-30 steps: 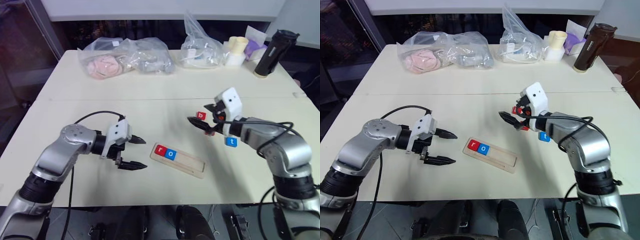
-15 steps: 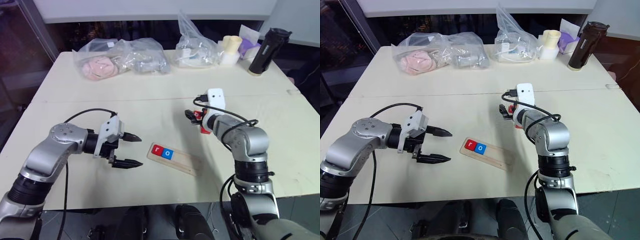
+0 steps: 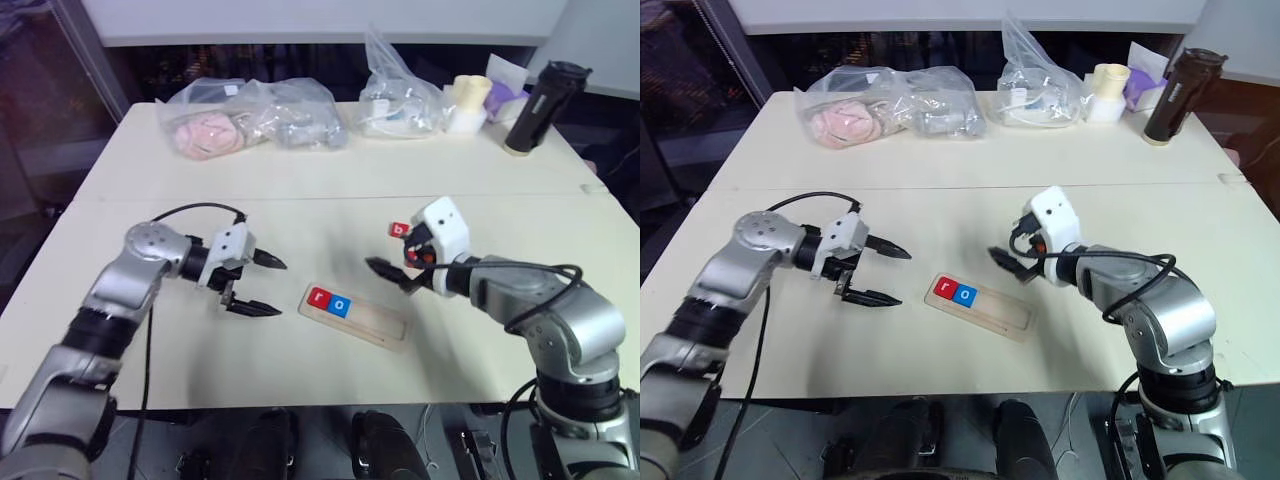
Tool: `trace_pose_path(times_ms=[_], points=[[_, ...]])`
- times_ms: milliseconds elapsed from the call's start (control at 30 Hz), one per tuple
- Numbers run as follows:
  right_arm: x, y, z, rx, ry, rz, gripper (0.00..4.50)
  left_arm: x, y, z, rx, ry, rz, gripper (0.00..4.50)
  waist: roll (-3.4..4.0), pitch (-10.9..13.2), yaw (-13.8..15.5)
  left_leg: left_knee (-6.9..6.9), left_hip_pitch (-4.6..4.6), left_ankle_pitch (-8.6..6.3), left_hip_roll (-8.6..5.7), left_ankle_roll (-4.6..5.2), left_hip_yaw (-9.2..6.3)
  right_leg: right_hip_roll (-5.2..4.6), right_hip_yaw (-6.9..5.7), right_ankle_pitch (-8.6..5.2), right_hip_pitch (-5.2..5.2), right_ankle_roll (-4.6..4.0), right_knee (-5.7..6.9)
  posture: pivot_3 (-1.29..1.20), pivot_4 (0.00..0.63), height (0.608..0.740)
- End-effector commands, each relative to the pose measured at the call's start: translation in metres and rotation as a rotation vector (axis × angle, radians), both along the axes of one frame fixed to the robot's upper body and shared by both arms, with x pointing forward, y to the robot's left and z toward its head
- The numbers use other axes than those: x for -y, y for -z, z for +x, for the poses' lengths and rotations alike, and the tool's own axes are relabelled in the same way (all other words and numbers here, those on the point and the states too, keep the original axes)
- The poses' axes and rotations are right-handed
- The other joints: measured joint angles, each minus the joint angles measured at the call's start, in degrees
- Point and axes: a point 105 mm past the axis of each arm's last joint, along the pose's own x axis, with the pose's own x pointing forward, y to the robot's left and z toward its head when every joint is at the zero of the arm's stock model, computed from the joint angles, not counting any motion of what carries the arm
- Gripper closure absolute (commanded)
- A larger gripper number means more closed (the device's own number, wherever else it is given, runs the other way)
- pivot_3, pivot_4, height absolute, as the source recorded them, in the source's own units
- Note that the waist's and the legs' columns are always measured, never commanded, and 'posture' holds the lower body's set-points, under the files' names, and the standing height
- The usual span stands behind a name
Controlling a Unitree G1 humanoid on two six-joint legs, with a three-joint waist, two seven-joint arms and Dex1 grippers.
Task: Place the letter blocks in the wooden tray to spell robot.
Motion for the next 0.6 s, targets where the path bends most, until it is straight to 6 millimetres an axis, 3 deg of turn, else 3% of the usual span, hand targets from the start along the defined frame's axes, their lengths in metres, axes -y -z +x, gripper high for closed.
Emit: trace_pose_path(times_ms=[33, 200, 600], points=[[-0.003, -0.014, -0.024, 0.043, -0.106, 0.012, 0.0, 0.005, 0.011, 0.013, 0.058, 0.102, 0.063, 0.03, -0.03, 0.01, -0.02, 0.0, -0.02, 0.0, -0.01, 0.01, 0.02, 0.0, 0.01, 0.01, 0.0, 0.02, 0.0, 0.0, 0.15, 0.74], [0.004, -0.015, -0.05, 0.058, -0.143, -0.005, 0.0, 0.023, 0.027, 0.022, 0.057, 0.196, 0.143, 0.03, -0.1, 0.04, -0.07, -0.01, -0.08, -0.1, -0.01, 0.19, 0.04, 0.03, 0.0, 0.06, -0.06, 0.17, 0.01, 0.0, 0.15, 0.74], [0.009, -0.014, -0.067, 0.072, -0.075, 0.006, 0.0, 0.038, 0.034, 0.024, 0.032, 0.239, 0.198, 0.03, -0.2, 0.0, 0.14, 0.09, 0.0, -0.1, 0.0, 0.2, 0.01, -0.01, 0.02, 0.08, -0.05, 0.21, 0.25, 0.0, 0.15, 0.74]])
